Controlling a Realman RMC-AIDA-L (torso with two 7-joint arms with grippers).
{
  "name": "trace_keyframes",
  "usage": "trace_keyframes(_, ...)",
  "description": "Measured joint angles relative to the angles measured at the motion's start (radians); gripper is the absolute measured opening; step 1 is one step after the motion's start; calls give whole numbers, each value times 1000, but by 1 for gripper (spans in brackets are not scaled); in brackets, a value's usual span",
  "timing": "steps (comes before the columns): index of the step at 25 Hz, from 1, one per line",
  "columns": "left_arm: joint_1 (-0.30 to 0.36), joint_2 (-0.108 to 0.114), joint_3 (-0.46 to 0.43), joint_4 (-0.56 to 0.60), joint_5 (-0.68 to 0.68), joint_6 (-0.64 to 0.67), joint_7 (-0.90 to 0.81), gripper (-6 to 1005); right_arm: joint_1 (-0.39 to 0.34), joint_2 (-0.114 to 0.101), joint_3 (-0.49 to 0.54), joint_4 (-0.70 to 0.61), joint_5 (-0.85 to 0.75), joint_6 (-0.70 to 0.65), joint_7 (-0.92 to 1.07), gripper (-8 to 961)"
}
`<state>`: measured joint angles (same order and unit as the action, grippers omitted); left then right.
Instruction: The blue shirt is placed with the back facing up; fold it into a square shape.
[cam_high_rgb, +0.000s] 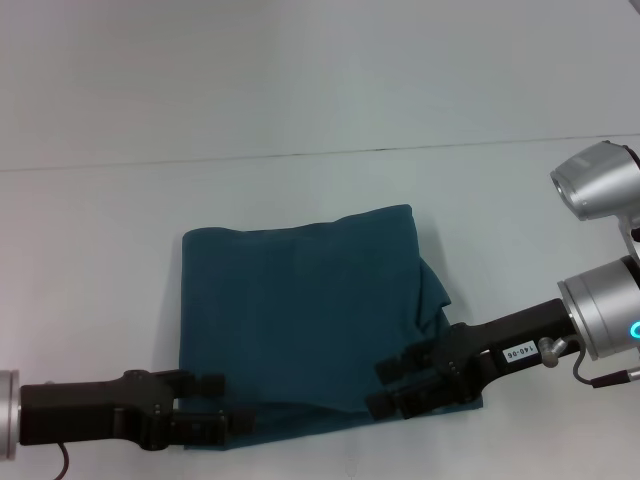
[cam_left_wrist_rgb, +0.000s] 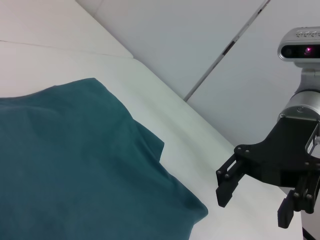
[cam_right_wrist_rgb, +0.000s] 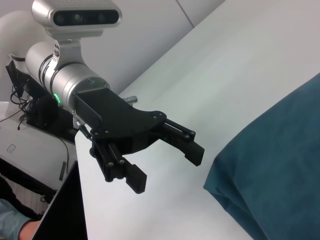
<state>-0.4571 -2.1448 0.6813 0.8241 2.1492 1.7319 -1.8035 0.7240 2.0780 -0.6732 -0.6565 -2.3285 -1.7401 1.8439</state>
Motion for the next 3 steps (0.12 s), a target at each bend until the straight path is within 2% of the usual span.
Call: trace_keyframes(3, 0, 0, -1, 0, 0, 0, 0, 919, 0, 0, 1, 0, 0, -1, 0, 744)
